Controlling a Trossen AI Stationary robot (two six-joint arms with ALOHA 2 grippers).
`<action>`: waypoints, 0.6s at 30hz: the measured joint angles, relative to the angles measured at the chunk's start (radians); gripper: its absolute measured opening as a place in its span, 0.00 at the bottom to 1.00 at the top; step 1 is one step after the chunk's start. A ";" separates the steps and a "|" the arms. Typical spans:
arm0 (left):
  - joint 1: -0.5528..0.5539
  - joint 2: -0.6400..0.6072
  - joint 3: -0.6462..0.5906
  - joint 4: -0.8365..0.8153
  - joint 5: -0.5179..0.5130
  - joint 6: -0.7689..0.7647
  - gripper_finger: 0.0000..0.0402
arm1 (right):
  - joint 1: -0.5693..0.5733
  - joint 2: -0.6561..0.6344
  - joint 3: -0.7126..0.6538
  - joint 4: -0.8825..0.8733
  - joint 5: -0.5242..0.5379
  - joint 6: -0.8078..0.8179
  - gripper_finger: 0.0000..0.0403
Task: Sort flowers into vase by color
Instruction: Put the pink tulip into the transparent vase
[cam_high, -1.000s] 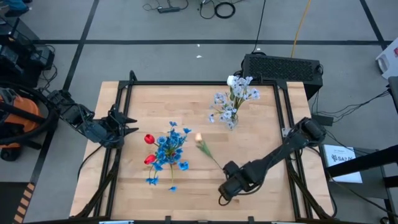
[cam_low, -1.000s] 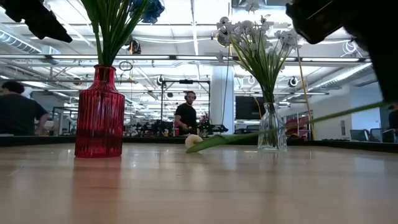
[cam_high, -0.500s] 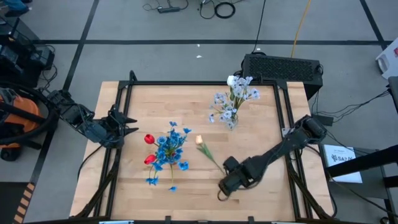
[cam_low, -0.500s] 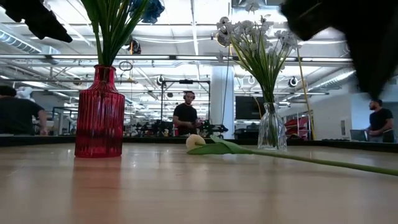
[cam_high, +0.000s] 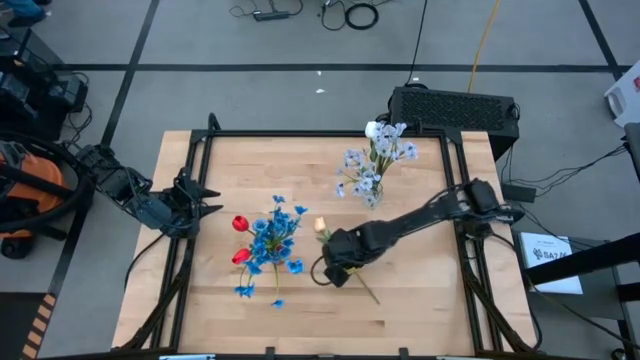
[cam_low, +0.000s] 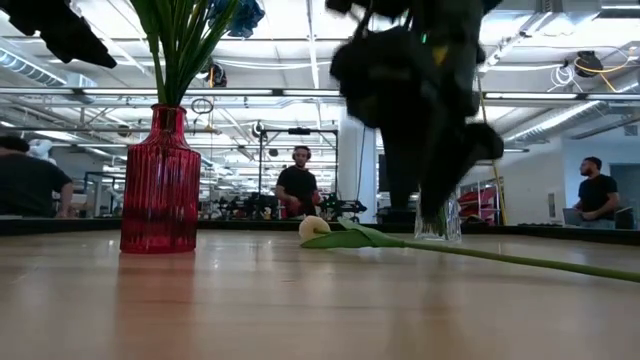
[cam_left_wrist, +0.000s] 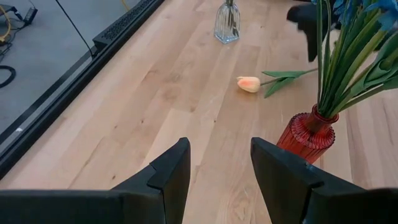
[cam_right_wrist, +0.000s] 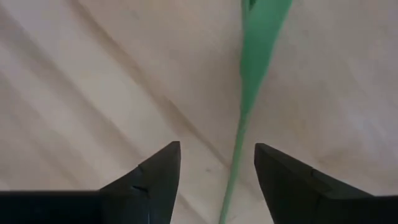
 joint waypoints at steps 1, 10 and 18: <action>0.000 0.000 0.000 0.000 0.000 0.000 0.44 | -0.011 0.017 0.000 -0.004 -0.018 -0.007 0.49; 0.000 0.000 0.000 0.000 0.000 0.001 0.44 | -0.043 0.105 0.005 -0.016 -0.006 -0.001 0.34; 0.000 0.000 0.000 -0.005 0.002 0.004 0.44 | 0.020 0.072 -0.002 -0.011 -0.004 0.077 0.03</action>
